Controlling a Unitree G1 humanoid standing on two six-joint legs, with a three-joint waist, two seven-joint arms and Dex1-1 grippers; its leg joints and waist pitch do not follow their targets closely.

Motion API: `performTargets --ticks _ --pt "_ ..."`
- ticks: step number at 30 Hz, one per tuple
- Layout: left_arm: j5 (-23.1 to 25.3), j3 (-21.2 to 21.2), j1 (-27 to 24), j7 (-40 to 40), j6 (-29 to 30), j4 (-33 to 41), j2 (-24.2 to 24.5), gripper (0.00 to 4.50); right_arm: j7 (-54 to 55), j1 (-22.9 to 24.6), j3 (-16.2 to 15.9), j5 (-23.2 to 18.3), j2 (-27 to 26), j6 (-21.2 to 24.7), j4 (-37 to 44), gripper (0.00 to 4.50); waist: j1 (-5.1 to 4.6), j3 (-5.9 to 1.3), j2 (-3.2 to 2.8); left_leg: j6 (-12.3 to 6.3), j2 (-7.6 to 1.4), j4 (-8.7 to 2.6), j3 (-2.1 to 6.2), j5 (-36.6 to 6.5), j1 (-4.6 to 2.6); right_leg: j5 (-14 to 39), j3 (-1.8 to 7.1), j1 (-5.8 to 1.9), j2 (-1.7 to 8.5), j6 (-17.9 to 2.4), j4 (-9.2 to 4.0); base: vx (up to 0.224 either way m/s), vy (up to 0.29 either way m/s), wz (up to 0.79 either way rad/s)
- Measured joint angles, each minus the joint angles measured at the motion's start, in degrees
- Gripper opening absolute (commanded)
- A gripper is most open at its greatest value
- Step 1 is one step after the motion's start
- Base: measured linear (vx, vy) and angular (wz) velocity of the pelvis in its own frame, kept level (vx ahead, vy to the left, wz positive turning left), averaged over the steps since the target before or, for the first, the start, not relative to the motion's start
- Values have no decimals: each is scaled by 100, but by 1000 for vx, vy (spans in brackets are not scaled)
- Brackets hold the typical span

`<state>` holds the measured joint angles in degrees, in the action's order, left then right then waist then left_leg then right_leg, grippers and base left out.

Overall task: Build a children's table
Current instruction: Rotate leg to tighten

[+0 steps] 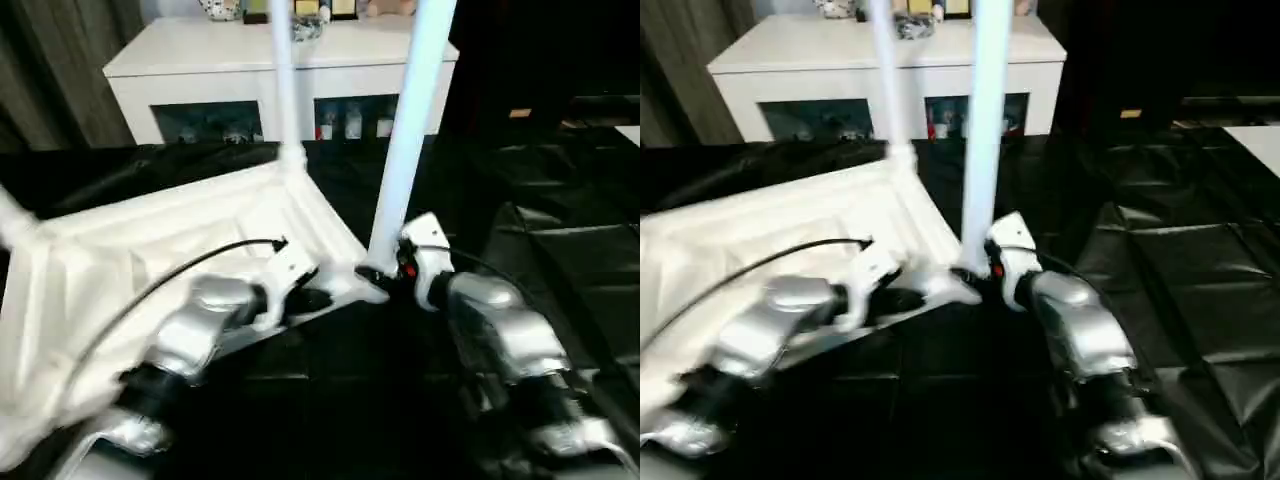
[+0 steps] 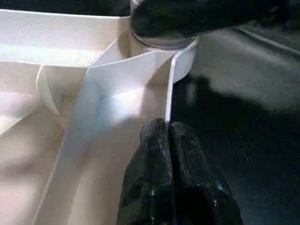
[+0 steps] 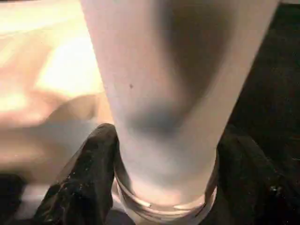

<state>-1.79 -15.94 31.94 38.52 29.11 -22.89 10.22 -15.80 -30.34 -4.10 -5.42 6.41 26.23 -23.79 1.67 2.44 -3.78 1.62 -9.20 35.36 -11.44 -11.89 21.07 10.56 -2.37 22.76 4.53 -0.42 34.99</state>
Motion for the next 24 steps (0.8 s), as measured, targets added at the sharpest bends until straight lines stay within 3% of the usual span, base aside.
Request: performTargets --ticks 4,10,11,12,15,16,19,21,24 --pt "53 44 254 -625 -45 -416 -425 0 911 -399 200 130 -309 -214 -630 267 14 -3 -2 0 1 -2 2 0 4 0 -1 -3 0 0 -6 0 0 0" --pt "102 44 310 -766 -77 -489 -506 0 1005 -586 294 159 -374 -420 -972 267 19 -7 -8 0 1 -7 4 0 5 0 -3 -5 0 1 -5 0 0 0" --pt "100 33 309 -747 -76 -473 -476 0 920 -585 315 157 -372 -516 -1018 323 16 -7 -8 0 1 -8 5 0 6 1 -4 -3 0 2 -5 0 0 0" --pt "100 21 309 -706 -74 -451 -442 0 851 -574 314 158 -364 -579 -1028 337 16 -7 -8 0 1 -10 5 0 10 1 -5 1 0 2 -5 0 0 0" --pt "106 -20 308 -600 -78 -409 -290 0 446 -523 260 126 -303 -688 -1020 343 -22 -6 -8 0 0 -15 6 0 10 0 -8 10 0 2 -5 0 0 0" --pt "111 -47 306 -521 -69 -365 -212 0 271 -497 216 101 -243 -698 -1006 372 -40 -6 -7 0 -1 -16 9 0 10 0 -11 13 0 2 -5 0 0 0" --pt "136 -127 212 -146 -29 -126 101 0 -454 -349 53 -14 76 -679 -787 386 -107 -3 -4 1 -2 -38 13 0 9 1 -18 25 -2 3 -5 0 0 0" --pt "131 -180 158 94 -9 36 281 0 -928 -281 -98 -64 305 -676 -655 414 -115 -2 -7 1 -3 -49 13 0 12 3 -22 34 -3 6 -6 0 0 0" --pt "63 -268 24 549 -15 312 616 0 -1857 -130 -307 -158 745 -694 -180 414 -103 -2 -7 2 -10 -64 13 0 12 11 -29 37 -7 17 -10 0 0 0"
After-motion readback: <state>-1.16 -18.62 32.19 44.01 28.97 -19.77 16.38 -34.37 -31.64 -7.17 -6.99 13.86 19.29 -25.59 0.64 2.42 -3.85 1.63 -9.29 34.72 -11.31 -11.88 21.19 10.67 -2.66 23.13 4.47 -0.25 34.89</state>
